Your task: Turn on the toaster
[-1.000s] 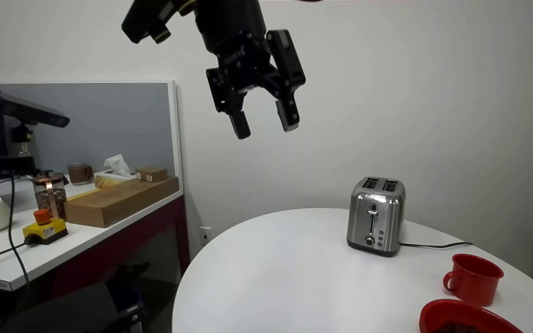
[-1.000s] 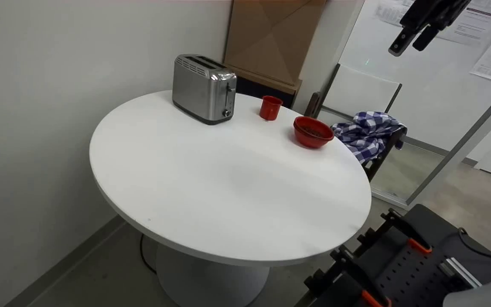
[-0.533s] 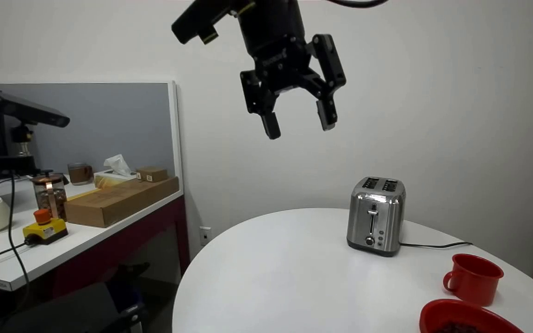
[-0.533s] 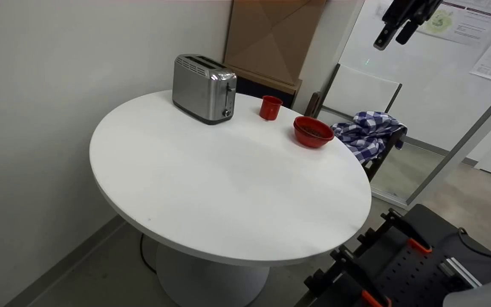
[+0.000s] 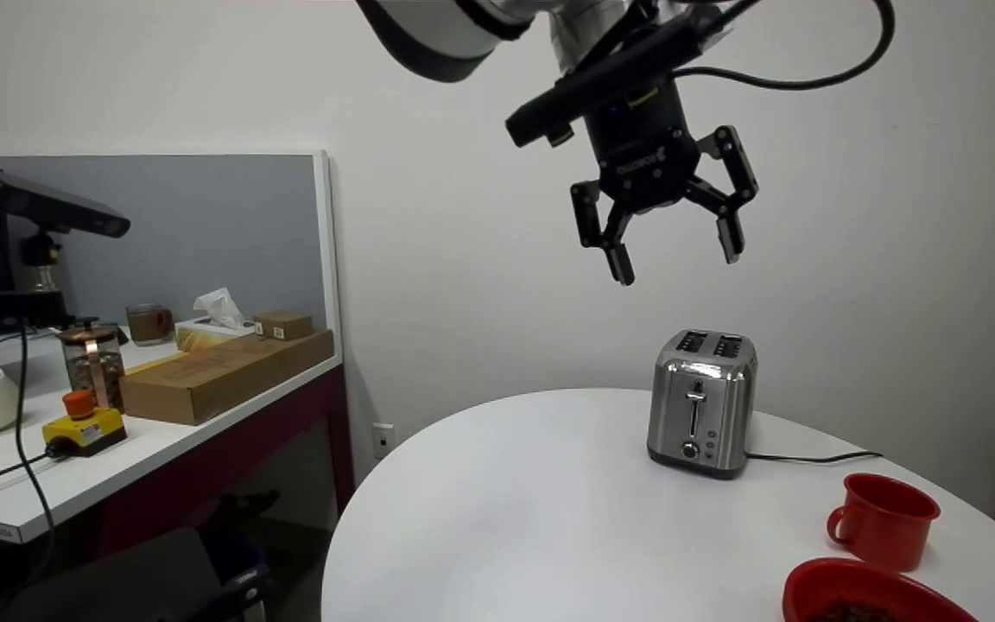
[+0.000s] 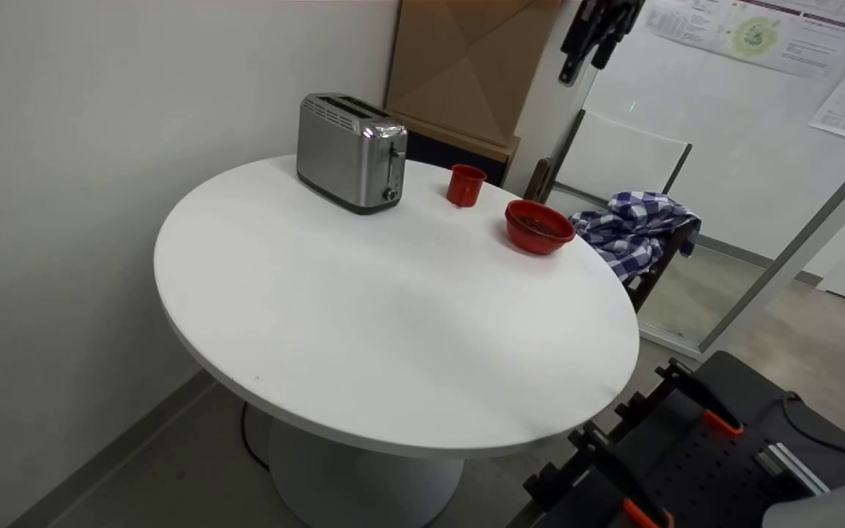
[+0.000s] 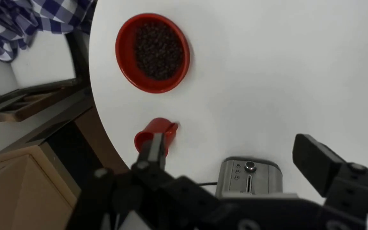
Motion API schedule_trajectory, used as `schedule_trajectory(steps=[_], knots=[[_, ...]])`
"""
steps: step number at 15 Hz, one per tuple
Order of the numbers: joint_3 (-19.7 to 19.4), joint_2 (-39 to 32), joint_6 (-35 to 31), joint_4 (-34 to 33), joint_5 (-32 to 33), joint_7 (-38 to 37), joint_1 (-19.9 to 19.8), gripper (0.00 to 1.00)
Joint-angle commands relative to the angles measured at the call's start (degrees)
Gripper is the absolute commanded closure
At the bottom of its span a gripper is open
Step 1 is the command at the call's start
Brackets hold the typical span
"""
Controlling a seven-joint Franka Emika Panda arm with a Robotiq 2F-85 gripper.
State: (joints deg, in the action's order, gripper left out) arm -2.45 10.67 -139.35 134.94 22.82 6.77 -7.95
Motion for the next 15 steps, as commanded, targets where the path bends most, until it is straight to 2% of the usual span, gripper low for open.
schedule_trajectory(steps=[1, 7, 8, 9, 10, 15], knots=[[0.5, -13.2, -0.7, -12.9, 1.1, -2.5, 1.4, 0.0], [0.1, -29.1, 1.3, -29.9, -0.4, -3.0, 5.3, 0.0], [0.0, -31.7, 1.8, -32.7, -0.3, -3.2, 5.9, 0.25], [-0.2, -33.7, 2.1, -35.1, -0.4, -3.1, 6.4, 0.26], [-0.3, -36.1, 2.2, -37.7, -0.7, -3.2, 6.9, 0.32], [-2.1, -45.6, 1.4, -47.7, 0.3, -5.6, 9.6, 0.72]])
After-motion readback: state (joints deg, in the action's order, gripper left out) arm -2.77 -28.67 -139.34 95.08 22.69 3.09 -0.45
